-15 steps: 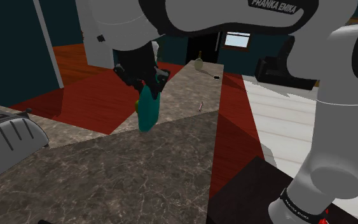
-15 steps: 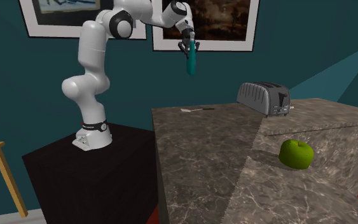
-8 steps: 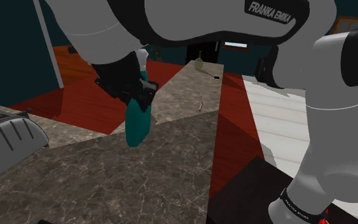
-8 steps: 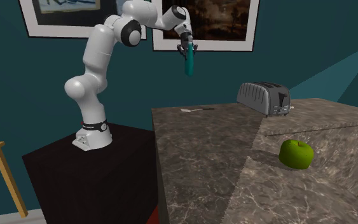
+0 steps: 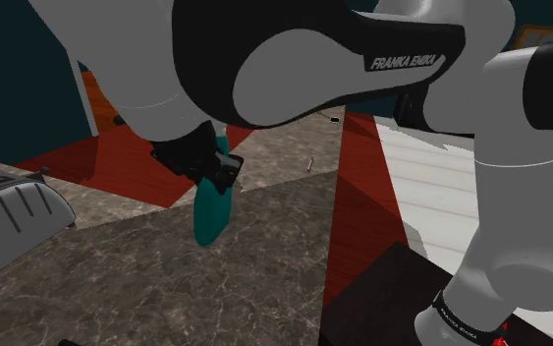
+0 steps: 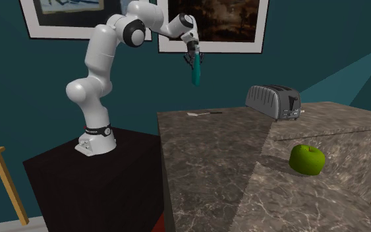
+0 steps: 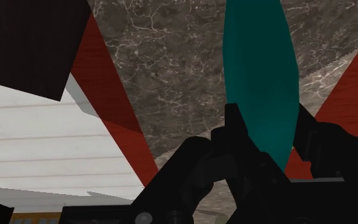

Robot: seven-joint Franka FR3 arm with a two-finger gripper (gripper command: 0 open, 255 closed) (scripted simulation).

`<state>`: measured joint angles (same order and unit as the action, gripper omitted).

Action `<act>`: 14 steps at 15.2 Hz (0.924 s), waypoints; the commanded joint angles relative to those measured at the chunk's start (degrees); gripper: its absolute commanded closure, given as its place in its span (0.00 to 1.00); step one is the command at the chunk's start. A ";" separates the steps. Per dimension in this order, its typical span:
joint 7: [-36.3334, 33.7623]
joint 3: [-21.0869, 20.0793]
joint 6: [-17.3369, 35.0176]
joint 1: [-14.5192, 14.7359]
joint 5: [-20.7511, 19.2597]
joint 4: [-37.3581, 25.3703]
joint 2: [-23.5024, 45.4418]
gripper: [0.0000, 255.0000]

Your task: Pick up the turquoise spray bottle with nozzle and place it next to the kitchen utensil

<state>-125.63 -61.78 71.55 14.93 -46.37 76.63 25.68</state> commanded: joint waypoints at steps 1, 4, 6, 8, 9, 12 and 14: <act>-0.66 -0.20 1.47 -0.92 0.33 1.89 -0.21 1.00; -1.71 -0.41 3.58 -2.04 0.66 4.57 -0.35 1.00; -2.40 -0.50 4.92 -2.68 0.78 6.24 -0.36 1.00; -3.09 -0.55 6.23 -3.22 0.82 7.81 -0.31 1.00; -3.43 -0.55 6.87 -3.47 0.82 8.57 -0.26 1.00; -4.47 -0.52 8.71 -4.08 0.72 10.72 -0.02 1.00; -5.17 -0.45 9.90 -4.40 0.58 12.05 0.20 1.00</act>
<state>-130.54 -62.37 80.95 10.55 -45.58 88.30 25.61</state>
